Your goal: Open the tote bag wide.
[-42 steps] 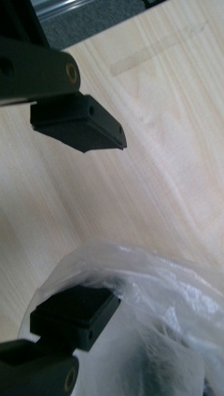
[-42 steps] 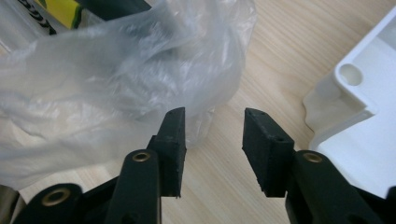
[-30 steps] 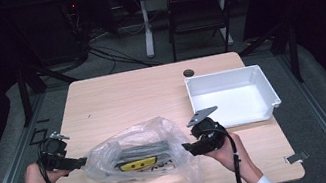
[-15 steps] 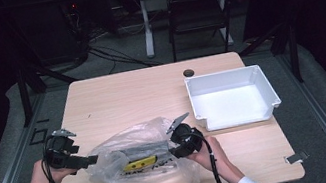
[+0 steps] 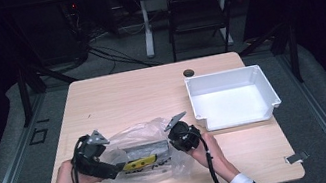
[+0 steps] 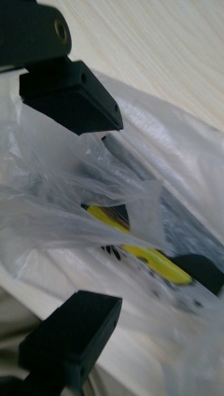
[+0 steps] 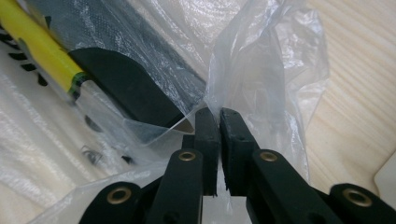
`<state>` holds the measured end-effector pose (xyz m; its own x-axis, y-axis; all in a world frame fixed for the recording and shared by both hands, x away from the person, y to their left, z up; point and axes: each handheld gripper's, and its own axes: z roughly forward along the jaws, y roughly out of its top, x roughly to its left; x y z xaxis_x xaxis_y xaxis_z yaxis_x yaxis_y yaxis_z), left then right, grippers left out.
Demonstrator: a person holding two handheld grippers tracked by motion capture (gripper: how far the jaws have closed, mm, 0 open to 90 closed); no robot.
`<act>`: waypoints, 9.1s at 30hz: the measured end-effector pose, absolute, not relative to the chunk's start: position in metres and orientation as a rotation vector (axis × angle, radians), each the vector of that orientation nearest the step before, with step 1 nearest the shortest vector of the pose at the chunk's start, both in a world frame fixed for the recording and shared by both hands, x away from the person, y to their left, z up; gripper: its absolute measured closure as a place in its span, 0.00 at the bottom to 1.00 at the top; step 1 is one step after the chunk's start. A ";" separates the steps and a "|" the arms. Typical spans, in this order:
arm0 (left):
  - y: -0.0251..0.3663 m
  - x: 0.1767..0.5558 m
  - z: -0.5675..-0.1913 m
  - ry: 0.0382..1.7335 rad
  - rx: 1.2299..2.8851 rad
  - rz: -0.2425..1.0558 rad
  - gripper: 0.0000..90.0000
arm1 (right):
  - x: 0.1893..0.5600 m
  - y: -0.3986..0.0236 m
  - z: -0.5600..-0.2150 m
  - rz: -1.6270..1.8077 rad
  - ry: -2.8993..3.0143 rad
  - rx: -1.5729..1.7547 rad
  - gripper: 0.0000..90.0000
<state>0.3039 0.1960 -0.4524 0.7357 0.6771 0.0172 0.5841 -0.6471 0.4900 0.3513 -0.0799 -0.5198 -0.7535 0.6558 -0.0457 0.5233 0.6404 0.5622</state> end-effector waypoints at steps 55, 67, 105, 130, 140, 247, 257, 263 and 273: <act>0.238 0.340 -0.519 1.229 2.576 0.409 0.88 | 0.342 -0.118 -0.489 0.818 2.545 1.039 0.59; 0.239 0.342 -0.524 1.222 2.582 0.373 0.84 | 0.321 -0.085 -0.522 0.733 2.753 0.857 0.54; 0.232 0.342 -0.531 1.179 2.615 0.278 0.70 | 0.321 -0.068 -0.547 0.696 2.749 0.775 0.94; 0.229 0.338 -0.519 1.157 2.597 0.266 0.60 | 0.311 -0.099 -0.516 0.896 3.000 0.725 0.65; 0.227 0.343 -0.517 1.174 2.583 0.307 0.61 | 0.336 -0.106 -0.512 0.914 2.632 0.953 0.64; 0.225 0.328 -0.477 1.067 2.363 0.395 0.19 | 0.310 -0.154 -0.493 0.756 2.703 1.023 0.52; 0.234 0.330 -0.466 1.088 2.283 0.424 0.16 | 0.295 -0.121 -0.466 0.989 2.666 0.889 0.40; 0.252 0.329 -0.464 1.138 2.218 0.432 0.14 | 0.314 -0.103 -0.499 0.839 2.690 0.885 0.88; 0.298 0.337 -0.469 1.306 2.109 0.453 0.12 | 0.321 -0.119 -0.533 0.626 2.771 0.957 0.99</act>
<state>0.3368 0.2980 -0.4686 0.4546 0.8902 -0.0286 0.6814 -0.3270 0.6548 0.3206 -0.1186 -0.5327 -0.7868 0.6172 0.0001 0.5572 0.7103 0.4301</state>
